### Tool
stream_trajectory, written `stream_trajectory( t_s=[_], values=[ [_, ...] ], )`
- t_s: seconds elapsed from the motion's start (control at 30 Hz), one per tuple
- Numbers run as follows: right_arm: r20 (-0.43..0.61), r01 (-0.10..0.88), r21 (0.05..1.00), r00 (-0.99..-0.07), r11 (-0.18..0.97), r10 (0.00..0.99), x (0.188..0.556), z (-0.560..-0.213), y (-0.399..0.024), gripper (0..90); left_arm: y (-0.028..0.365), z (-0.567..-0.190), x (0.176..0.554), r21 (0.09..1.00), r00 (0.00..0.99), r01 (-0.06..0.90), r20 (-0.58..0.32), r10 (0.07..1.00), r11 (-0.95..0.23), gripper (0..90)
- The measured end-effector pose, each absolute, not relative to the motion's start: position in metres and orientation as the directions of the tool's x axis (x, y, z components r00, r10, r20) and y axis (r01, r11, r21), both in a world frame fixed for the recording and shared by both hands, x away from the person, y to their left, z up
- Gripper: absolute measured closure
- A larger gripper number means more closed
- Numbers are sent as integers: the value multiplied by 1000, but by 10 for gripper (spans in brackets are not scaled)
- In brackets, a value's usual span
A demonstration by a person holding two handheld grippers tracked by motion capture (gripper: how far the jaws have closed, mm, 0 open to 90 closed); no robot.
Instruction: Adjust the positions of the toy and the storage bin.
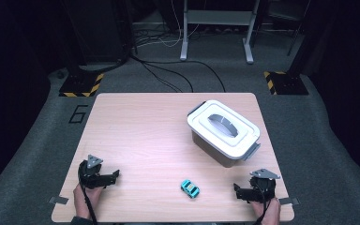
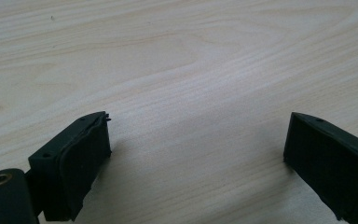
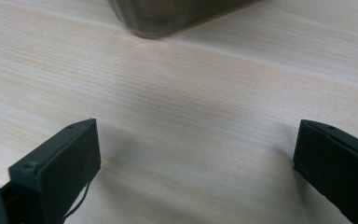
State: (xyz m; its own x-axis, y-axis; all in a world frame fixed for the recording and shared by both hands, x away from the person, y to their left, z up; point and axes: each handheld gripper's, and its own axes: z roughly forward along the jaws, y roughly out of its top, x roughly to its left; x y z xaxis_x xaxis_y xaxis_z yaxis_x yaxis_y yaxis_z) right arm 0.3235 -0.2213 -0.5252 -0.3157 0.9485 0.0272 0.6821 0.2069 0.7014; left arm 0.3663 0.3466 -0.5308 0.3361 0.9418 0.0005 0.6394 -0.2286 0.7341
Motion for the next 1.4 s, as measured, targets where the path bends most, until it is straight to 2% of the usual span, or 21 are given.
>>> stream_trajectory(
  t_s=[0.83,1.4],
  values=[
    [24,645,720,-392,256,920,304,-502,-182,5,347,-530,366,731,342,642,-2,940,-232,74],
    [8,592,728,-512,346,859,297,-486,-140,4,347,-531,366,734,340,639,-1,941,-230,75]
  ],
)
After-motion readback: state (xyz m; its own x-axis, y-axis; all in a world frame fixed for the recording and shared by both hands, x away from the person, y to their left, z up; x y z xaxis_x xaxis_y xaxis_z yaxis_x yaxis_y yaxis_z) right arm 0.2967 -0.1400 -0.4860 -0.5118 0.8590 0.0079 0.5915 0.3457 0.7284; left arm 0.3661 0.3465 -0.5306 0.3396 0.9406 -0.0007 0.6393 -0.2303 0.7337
